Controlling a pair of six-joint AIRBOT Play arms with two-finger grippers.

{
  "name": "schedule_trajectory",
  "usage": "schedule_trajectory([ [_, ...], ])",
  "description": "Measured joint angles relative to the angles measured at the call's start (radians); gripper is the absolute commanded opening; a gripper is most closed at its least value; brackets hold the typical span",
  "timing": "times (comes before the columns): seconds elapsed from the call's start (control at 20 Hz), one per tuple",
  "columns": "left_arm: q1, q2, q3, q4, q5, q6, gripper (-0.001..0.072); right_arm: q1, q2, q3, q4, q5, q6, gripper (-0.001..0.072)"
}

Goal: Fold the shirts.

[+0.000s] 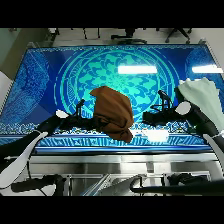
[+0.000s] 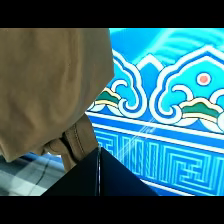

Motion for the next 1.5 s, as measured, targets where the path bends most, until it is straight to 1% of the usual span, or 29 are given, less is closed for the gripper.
schedule_trajectory([
  [0.1, 0.004, -0.051, 0.04, 0.008, -0.012, 0.017, 0.0012, -0.001, -0.002, 0.003, 0.0, -0.021, -0.001, 0.0029],
  [0.15, 0.014, -0.066, 0.063, 0.021, -0.033, 0.022, 0.0012, -0.005, -0.004, 0.008, 0.0, -0.03, -0.007, 0.0057],
  [0.2, 0.03, -0.071, 0.083, 0.032, -0.057, 0.025, 0.0012, -0.015, -0.008, 0.021, 0.001, -0.042, -0.017, 0.0248],
  [0.25, 0.052, -0.065, 0.101, 0.043, -0.088, 0.029, 0.0012, -0.03, -0.018, 0.042, 0.002, -0.05, -0.027, 0.0387],
  [0.4, 0.142, 0.011, 0.137, 0.085, -0.186, 0.033, 0.0012, -0.078, -0.071, 0.136, 0.004, -0.076, -0.083, 0.0399],
  [0.45, 0.175, 0.043, 0.143, 0.103, -0.21, 0.033, 0.0012, -0.088, -0.105, 0.175, 0.008, -0.092, -0.117, 0.0498],
  [0.5, 0.21, 0.078, 0.147, 0.122, -0.233, 0.034, 0.0012, -0.094, -0.142, 0.212, 0.022, -0.106, -0.152, 0.0616],
  [0.55, 0.243, 0.11, 0.151, 0.146, -0.249, 0.033, 0.0012, -0.097, -0.191, 0.252, 0.048, -0.119, -0.195, 0.0619],
  [0.75, 0.358, 0.183, 0.156, 0.205, -0.284, 0.021, 0.0012, -0.079, -0.43, 0.389, 0.243, -0.145, -0.372, 0.0618],
  [0.9, 0.423, 0.2, 0.157, 0.219, -0.299, 0.016, 0.0012, -0.042, -0.6, 0.492, 0.347, -0.132, -0.455, 0.0615],
  [0.95, 0.441, 0.202, 0.157, 0.223, -0.303, 0.016, 0.0012, -0.028, -0.65, 0.528, 0.37, -0.117, -0.472, 0.0575],
  [1.0, 0.454, 0.204, 0.157, 0.226, -0.304, 0.016, 0.0013, -0.014, -0.687, 0.556, 0.391, -0.103, -0.483, 0.0517],
  [1.05, 0.464, 0.205, 0.157, 0.227, -0.306, 0.017, 0.0013, 0.001, -0.72, 0.583, 0.412, -0.09, -0.498, 0.0495],
  [1.2, 0.479, 0.207, 0.157, 0.231, -0.304, 0.021, 0.0013, 0.043, -0.779, 0.634, 0.459, -0.069, -0.529, 0.0492],
  [1.25, 0.481, 0.208, 0.157, 0.231, -0.301, 0.021, 0.0013, 0.054, -0.791, 0.643, 0.473, -0.064, -0.533, 0.0445],
  [1.3, 0.483, 0.208, 0.157, 0.231, -0.297, 0.021, 0.0012, 0.064, -0.803, 0.649, 0.481, -0.063, -0.536, 0.0287],
  [1.35, 0.484, 0.208, 0.157, 0.231, -0.294, 0.021, 0.0012, 0.073, -0.813, 0.653, 0.483, -0.06, -0.539, 0.0102],
  [1.4, 0.485, 0.208, 0.157, 0.232, -0.29, 0.022, 0.0012, 0.08, -0.823, 0.655, 0.492, -0.054, -0.543, 0.0022],
  [1.5, 0.486, 0.208, 0.158, 0.232, -0.286, 0.025, 0.0012, 0.088, -0.827, 0.666, 0.532, -0.039, -0.557, 0.0022],
])
